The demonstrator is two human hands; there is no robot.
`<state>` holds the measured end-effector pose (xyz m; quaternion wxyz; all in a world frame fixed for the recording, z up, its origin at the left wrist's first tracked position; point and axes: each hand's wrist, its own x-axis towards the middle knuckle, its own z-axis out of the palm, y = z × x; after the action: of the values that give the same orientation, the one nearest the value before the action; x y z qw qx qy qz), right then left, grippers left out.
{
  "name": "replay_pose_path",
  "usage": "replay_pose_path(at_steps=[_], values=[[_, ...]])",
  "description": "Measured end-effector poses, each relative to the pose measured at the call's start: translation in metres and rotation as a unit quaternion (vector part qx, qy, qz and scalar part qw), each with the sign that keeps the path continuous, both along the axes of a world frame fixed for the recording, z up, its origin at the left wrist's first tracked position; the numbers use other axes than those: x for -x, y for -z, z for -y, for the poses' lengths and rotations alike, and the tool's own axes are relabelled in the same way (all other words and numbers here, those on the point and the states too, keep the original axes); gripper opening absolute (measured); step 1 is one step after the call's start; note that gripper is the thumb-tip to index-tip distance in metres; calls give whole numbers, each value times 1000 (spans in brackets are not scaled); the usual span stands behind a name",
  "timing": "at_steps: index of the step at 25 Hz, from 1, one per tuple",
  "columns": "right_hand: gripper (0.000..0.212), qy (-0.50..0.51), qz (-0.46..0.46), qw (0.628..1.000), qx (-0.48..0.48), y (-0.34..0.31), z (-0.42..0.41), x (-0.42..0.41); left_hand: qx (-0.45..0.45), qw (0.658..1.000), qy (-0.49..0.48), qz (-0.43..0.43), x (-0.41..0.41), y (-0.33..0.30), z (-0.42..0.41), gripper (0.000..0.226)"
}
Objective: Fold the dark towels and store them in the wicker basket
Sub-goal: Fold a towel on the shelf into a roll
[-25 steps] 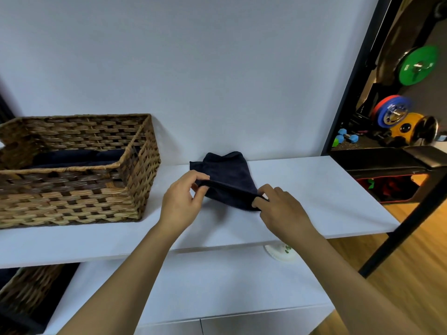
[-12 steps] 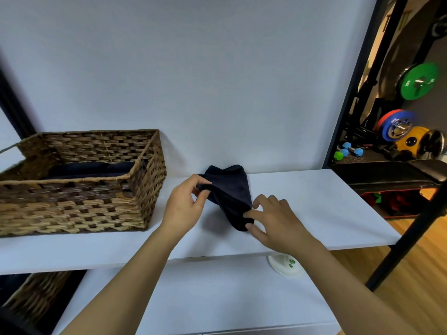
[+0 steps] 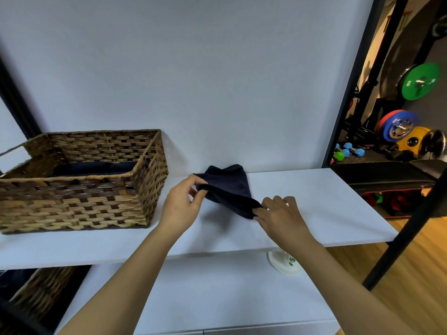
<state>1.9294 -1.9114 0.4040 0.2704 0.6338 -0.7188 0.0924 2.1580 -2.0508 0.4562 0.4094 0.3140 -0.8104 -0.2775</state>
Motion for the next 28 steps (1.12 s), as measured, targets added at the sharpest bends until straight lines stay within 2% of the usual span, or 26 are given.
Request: replay_pose_path(at_steps=[4,7,9,11,14,17,19,21,23,25,28], values=[[17,-39,49,998,-1,-11,-6,4,12,1000,-2,13,-1,-10,1,16],[22,-19,88,995,40,-69,-4,13,20,999,-25,21,0,-43,7,17],[19,-41,131,989,55,-119,2,18,36,999,-32,-8,5,-80,17,15],[11,-79,242,964,81,-168,8,19,60,997,-20,-47,12,-124,25,11],[14,-113,421,890,131,-227,19,22,57,995,-6,-83,20,-181,35,6],[18,-117,512,845,98,-258,25,28,43,997,-11,-65,23,-209,41,5],[7,-109,538,832,83,-264,27,32,-12,997,1,-75,23,-214,40,7],[15,-127,575,799,123,-266,32,32,-49,993,16,-106,25,-216,37,12],[19,-123,584,789,143,-261,36,31,-94,986,32,-134,28,-213,36,13],[24,-139,590,773,189,-256,45,28,-89,985,32,-142,33,-212,36,11],[36,-101,536,811,213,-250,48,24,-98,988,22,-120,31,-207,33,11]])
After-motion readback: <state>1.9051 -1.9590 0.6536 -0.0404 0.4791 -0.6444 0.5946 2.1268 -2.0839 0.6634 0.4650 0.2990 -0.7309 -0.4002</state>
